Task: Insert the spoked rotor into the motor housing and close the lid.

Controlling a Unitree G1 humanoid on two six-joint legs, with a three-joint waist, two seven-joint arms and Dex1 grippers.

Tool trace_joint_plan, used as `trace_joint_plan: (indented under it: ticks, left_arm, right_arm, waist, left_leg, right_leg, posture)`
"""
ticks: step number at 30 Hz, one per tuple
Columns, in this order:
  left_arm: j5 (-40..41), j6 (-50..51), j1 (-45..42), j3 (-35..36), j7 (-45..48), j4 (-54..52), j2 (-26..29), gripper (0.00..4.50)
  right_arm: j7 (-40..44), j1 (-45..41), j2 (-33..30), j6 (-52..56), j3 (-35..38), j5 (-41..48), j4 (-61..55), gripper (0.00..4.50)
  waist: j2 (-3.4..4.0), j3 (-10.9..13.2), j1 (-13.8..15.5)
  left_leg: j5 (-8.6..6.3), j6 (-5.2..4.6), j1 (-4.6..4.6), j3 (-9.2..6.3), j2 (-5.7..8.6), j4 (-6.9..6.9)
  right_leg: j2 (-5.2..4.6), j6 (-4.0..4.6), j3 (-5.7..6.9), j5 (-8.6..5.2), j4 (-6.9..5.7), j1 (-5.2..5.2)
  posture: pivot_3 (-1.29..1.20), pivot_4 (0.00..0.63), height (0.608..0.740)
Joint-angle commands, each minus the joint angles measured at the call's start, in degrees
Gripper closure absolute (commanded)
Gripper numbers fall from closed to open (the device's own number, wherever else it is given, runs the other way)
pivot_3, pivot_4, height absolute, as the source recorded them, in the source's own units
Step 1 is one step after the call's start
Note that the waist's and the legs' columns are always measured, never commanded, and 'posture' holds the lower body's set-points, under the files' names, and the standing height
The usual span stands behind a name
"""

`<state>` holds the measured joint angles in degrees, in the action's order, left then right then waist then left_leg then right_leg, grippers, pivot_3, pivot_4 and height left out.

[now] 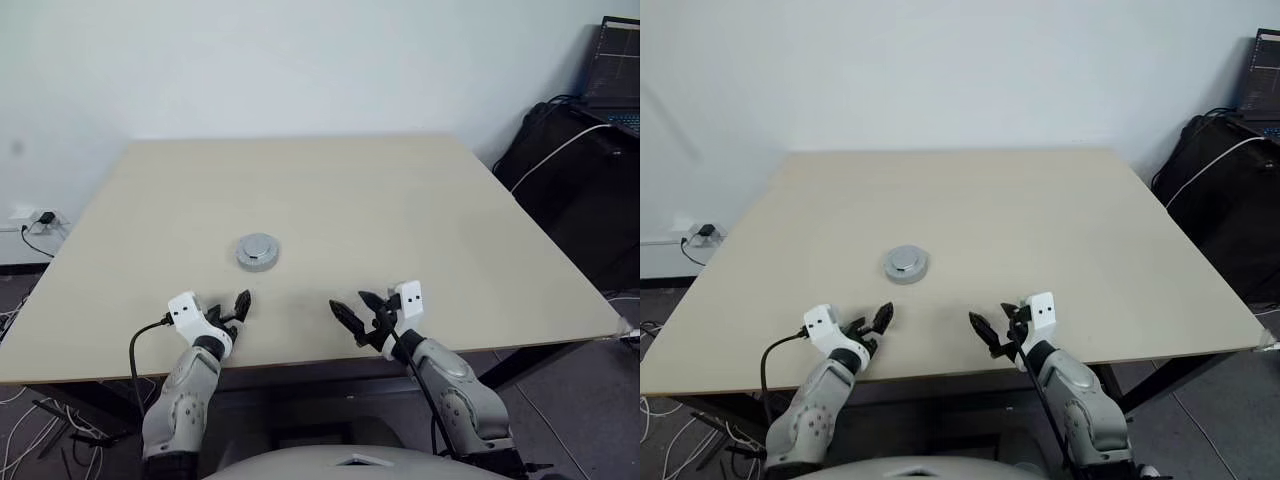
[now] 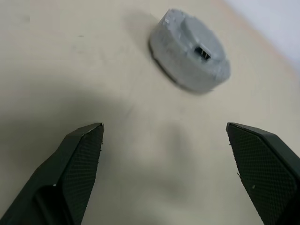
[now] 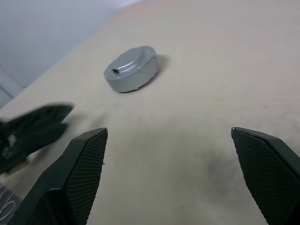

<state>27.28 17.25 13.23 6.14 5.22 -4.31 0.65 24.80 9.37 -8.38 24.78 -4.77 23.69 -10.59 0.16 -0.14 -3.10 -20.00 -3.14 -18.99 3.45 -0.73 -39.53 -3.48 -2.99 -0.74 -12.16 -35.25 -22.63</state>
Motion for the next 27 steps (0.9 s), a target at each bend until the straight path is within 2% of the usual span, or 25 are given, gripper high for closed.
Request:
trace_joint_plan:
  ticks: [1, 6, 10, 16, 19, 23, 27]
  left_arm:
    - [-9.6, -10.5, 1.9, -1.3, -2.9, -1.0, -0.5, 0.04]
    - [-22.0, -20.9, 3.6, -4.4, -7.7, 1.0, -1.0, 0.04]
    - [-26.4, -24.9, 3.5, -4.9, -10.7, 2.8, -2.1, 0.04]
    - [-36.2, -32.3, 2.9, -7.5, -15.0, 5.9, -1.0, 0.04]
    - [-36.7, -36.1, 2.5, -7.9, -15.1, 7.4, -0.6, 0.04]
    - [-36.2, -39.0, 2.2, -7.8, -14.6, 9.0, -0.8, 0.04]
    - [-35.3, -40.6, 2.1, -8.0, -13.5, 10.1, -0.8, 0.04]
  right_arm:
    - [-6.6, -2.6, 1.3, -3.8, 1.2, -5.5, 2.3, 0.00]
    - [-10.2, -3.6, 4.2, -9.6, 2.5, -8.5, 5.3, 0.00]
    - [-11.5, -3.3, 4.8, -13.6, 2.5, -11.1, 5.9, 0.00]
    - [-14.8, -2.1, 4.5, -26.0, 3.1, -17.2, 9.2, 0.00]
    - [-19.0, -1.1, 5.4, -34.8, 3.9, -21.2, 12.7, 0.00]
    - [-22.7, 0.4, 7.5, -41.1, 5.0, -22.4, 17.0, 0.00]
    - [-23.8, 1.0, 10.0, -42.1, 6.8, -20.0, 19.1, 0.00]
  waist:
    - [-0.08, 0.1, 0.2]
    - [0.02, 0.1, 1.7]
    - [0.04, 0.0, 2.4]
    - [0.04, 0.1, 2.4]
    - [0.02, 0.1, 2.4]
    - [0.01, 0.1, 2.3]
    - [0.04, 0.2, 2.2]
  left_leg:
    - [0.00, -0.01, -0.01, 0.01, 0.00, 0.00]
    - [0.01, -0.01, -0.40, -0.04, 0.01, 0.00]
    - [0.15, 0.14, -0.96, -0.02, 0.15, -0.03]
    - [0.04, -0.07, -0.96, 0.00, 0.19, -0.03]
    - [0.05, -0.07, -0.92, 0.02, 0.21, -0.04]
    - [0.09, -0.02, -0.80, 0.06, 0.14, -0.04]
    - [0.15, -0.04, -0.76, 0.09, 0.08, -0.04]
  right_leg:
    - [-0.02, 0.00, 0.00, 0.00, 0.00, -0.06]
    - [-0.09, -0.01, 0.04, 0.02, -0.01, -0.36]
    - [-0.17, 0.05, 0.02, -0.01, -0.22, -0.78]
    - [-0.15, 0.06, 0.04, -0.05, -0.26, -0.79]
    - [-0.08, 0.05, 0.05, -0.06, -0.32, -0.76]
    - [-0.08, 0.08, 0.02, -0.09, -0.49, -0.74]
    - [-0.08, 0.09, 0.00, -0.10, -0.57, -0.76]
  posture:
    - [0.00, 0.000, 0.740]
    - [0.00, 0.000, 0.740]
    - [0.00, 0.000, 0.740]
    - [0.00, 0.000, 0.740]
    - [0.00, 0.000, 0.740]
    - [0.00, 0.000, 0.740]
    - [0.00, 0.000, 0.740]
